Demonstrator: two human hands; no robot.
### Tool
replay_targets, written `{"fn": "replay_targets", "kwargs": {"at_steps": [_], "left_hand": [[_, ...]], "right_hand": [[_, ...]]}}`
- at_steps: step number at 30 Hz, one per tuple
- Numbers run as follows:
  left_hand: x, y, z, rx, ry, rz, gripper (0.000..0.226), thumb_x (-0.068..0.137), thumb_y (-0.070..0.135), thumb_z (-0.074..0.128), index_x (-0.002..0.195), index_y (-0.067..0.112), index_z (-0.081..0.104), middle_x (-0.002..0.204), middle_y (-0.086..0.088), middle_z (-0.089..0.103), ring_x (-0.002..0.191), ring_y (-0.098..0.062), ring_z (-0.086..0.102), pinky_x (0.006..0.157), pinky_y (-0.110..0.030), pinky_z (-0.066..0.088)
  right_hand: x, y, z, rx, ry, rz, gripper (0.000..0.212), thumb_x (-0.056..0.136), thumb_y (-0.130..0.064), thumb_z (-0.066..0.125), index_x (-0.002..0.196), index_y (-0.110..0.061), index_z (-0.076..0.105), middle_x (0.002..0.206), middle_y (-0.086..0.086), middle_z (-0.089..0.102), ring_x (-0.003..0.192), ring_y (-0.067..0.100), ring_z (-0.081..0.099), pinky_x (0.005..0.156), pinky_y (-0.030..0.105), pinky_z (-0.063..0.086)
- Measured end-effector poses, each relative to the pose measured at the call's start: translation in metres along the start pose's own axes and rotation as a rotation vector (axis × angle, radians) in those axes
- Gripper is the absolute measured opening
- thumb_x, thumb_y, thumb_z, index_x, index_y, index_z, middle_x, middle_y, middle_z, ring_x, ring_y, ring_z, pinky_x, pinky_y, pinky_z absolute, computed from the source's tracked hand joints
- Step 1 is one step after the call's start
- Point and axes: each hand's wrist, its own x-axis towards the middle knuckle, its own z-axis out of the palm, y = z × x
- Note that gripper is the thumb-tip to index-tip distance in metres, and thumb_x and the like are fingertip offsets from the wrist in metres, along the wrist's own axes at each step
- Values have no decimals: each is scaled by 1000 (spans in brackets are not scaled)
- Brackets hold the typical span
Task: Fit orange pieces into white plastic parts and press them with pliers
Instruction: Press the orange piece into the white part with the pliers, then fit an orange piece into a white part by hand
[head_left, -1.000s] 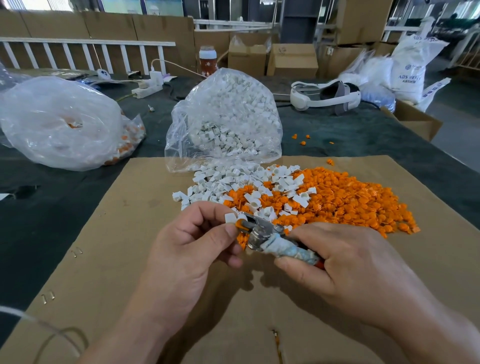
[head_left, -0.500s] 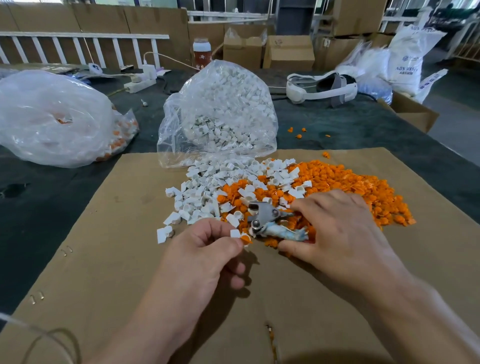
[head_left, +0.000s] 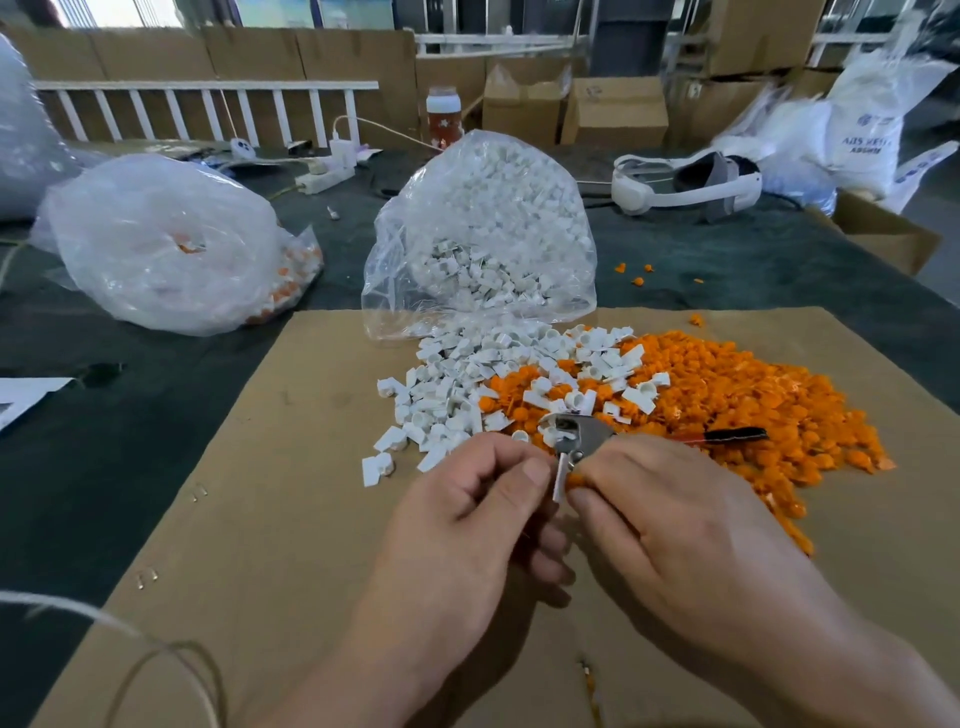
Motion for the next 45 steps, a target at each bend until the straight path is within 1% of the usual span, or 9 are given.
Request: {"fn": "replay_targets", "kwargs": {"at_steps": [5,13,17,21,26,35,39,42,45], "left_hand": [[0,-1,-7,60,-131,-20,26,82,56,67,84,30,67,64,-2,65,53,-19,60,50,-27,50],[1,-3,-8,-68,-220,-3,12,84,35,70,80,24,69,65,-5,63,48,-16,57,44,-24,47],[-1,-2,-9,-9,-220,75,8,86,32,67,83,24,68,65,-3,63,50,-16,58,46,-25,48],[-4,-2,-9,370,-169,354,4,90,40,64,90,36,63,72,9,66,60,-8,63,57,-18,49],[-3,-1,-6,737,-129,676,10,93,42,53,99,35,58,89,19,61,79,-2,59,64,-11,42],[-6,2,-3,104,-145,158,10,90,35,66,83,27,67,64,-5,69,54,-19,65,52,-24,53],[-5,4,0,-15,-83,36,14,79,34,66,80,21,68,63,-12,67,50,-21,62,48,-25,51],[6,10,-8,-450,73,-42,16,77,24,67,78,8,66,62,-9,59,45,-13,54,39,-19,46],[21,19,-36,-898,240,23,10,85,18,60,79,11,61,68,1,59,55,-5,56,51,-11,49]], "right_hand": [[-3,0,1,119,37,-4,27,97,-29,40,79,-18,57,76,-8,49,67,9,46,56,27,41],[-8,-1,1,378,-2,86,24,97,-32,43,77,-24,54,72,-10,51,67,12,53,54,29,41],[-6,-10,1,733,-47,379,29,93,-29,48,66,-19,52,61,0,56,54,8,51,47,25,39],[-3,-7,0,1301,-355,833,26,84,-21,50,59,-19,51,51,5,37,37,14,25,38,23,16],[-3,6,3,1736,-577,965,29,82,-23,45,54,-17,46,43,-2,28,26,8,19,34,14,10],[-4,-4,5,1278,-275,662,33,93,-36,54,66,-18,56,66,17,46,50,30,30,50,42,15],[-6,-10,7,1110,-191,615,42,86,-56,45,67,-20,56,59,2,50,47,18,40,44,35,30],[-9,-8,11,755,-162,454,57,86,-72,33,74,-20,51,62,0,51,51,10,44,49,35,37],[-11,-4,15,430,-169,371,48,87,-68,33,76,-24,49,78,-10,56,64,7,50,51,24,37]]}}
